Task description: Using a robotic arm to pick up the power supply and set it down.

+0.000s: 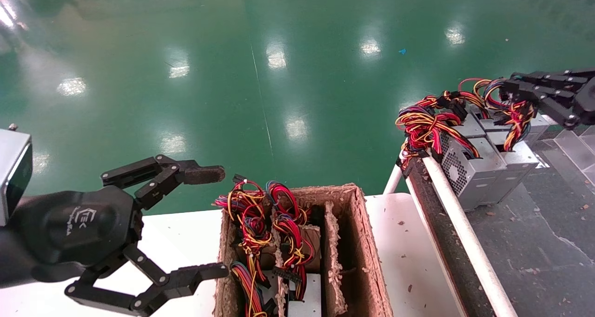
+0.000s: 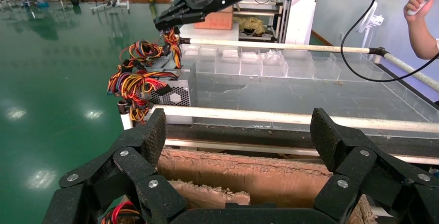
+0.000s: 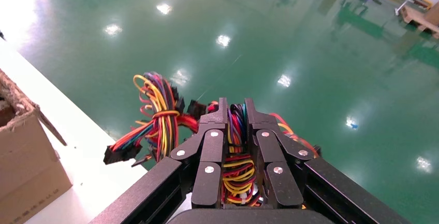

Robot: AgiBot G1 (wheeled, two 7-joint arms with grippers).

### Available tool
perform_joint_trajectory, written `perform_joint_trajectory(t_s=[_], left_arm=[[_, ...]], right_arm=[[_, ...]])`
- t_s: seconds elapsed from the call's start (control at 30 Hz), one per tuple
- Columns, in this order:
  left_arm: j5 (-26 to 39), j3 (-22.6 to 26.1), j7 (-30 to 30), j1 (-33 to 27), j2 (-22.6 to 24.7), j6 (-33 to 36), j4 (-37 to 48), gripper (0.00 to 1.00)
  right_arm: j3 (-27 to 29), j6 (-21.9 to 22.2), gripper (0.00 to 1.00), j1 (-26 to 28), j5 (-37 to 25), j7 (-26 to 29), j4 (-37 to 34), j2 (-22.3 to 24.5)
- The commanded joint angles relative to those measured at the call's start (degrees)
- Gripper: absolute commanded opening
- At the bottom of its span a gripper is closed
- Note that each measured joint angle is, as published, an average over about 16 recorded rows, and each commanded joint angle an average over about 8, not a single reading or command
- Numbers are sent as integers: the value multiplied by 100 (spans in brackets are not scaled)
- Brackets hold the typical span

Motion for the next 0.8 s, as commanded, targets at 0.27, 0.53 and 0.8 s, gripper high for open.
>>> perform_joint_trajectory(t_s=[0.27,0.53,0.8], left_arm=[[0,0,0,0,0,0,0,100],[0,1,0,0,0,0,0,100],[-2,0,0,1,-1,-1,1,100]], right_arm=[[-4,-24,100,77,-4,-204,-314,-99],[22,-182,100,169,59,-282,-475,-120],[139,-269,100,143,236,-496,-485,-133]])
